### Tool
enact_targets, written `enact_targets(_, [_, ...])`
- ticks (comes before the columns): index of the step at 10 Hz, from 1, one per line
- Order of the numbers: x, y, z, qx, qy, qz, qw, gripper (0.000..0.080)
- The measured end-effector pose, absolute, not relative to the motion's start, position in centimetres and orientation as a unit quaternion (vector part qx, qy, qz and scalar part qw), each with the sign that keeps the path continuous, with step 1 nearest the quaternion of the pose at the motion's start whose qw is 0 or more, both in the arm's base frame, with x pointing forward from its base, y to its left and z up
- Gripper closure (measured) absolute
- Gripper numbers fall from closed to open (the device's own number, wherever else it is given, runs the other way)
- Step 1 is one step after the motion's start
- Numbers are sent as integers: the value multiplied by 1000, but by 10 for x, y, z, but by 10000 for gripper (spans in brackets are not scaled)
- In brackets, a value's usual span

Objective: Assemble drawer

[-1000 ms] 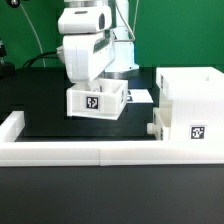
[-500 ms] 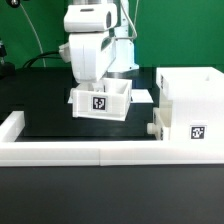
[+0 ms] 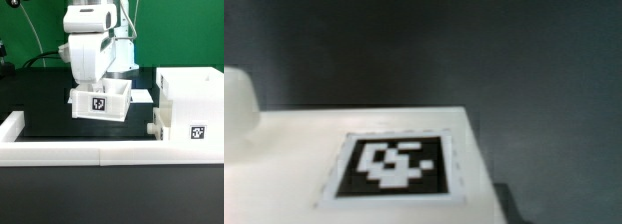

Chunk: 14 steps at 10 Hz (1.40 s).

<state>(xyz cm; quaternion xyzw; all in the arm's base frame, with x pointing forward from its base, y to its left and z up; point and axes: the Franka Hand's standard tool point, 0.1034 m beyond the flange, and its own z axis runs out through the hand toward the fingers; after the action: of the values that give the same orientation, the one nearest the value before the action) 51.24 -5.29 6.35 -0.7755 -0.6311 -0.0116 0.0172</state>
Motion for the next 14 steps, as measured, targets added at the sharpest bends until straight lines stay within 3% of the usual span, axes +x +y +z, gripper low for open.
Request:
enact_targets(11, [513,-52,59,-766,-643,-9,22,757])
enact_targets(12, [512,-59,57,-752,-657,-22,33,757])
enact_targets(14, [511,-62,57,-757,-652,-24,36,757])
